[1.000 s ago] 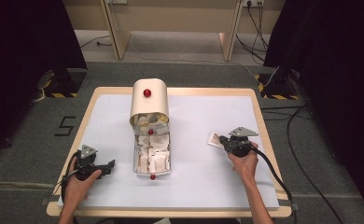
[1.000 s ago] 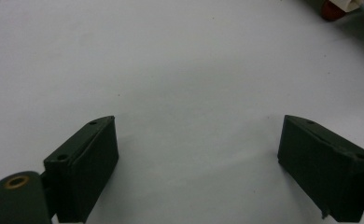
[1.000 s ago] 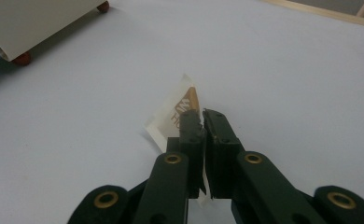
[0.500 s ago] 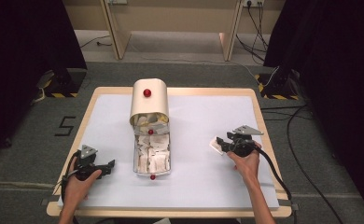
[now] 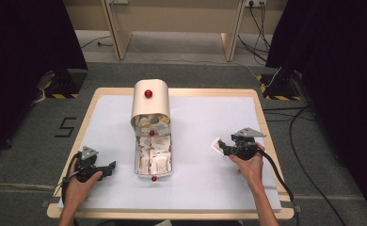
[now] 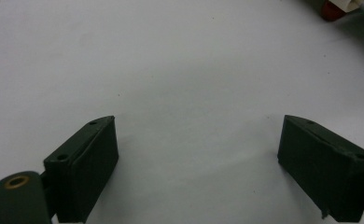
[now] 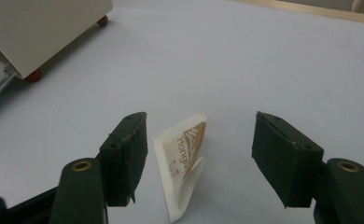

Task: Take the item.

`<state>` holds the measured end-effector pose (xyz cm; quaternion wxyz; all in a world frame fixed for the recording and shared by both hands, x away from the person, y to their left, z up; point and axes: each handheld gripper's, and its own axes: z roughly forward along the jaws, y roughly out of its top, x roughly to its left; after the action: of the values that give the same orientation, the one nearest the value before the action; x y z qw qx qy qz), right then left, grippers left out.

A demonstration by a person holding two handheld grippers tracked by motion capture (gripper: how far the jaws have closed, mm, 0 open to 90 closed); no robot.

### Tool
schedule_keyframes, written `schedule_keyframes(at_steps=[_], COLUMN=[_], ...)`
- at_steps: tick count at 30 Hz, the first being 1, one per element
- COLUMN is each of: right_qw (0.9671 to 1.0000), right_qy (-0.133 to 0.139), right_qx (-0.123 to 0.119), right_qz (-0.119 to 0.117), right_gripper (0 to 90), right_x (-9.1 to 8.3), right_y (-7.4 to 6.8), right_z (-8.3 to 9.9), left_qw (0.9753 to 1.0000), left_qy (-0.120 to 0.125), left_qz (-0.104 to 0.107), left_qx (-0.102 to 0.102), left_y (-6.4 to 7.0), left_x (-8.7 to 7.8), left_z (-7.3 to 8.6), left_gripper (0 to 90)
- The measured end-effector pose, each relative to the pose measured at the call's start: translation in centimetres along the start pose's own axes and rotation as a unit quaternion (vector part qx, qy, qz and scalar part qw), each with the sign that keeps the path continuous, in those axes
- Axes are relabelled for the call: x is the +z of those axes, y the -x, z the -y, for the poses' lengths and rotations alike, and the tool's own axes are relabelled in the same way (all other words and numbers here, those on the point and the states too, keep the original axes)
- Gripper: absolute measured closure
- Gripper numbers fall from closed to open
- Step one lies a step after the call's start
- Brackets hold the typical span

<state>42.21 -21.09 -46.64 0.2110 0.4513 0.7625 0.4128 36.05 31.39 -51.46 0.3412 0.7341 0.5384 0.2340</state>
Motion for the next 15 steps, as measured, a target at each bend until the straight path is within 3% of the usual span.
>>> schedule_keyframes(at_steps=[15], right_qw=[0.9998], right_qy=[-0.006], right_qx=[-0.014], right_qz=[-0.014], right_gripper=[34.0], right_x=[-1.9], right_y=[-0.7], right_z=[0.8], left_qw=[1.0], left_qy=[0.001], left_qz=[0.0], left_qx=[-0.002], left_y=[0.0], left_x=[0.0], left_z=[0.0], left_gripper=[11.4])
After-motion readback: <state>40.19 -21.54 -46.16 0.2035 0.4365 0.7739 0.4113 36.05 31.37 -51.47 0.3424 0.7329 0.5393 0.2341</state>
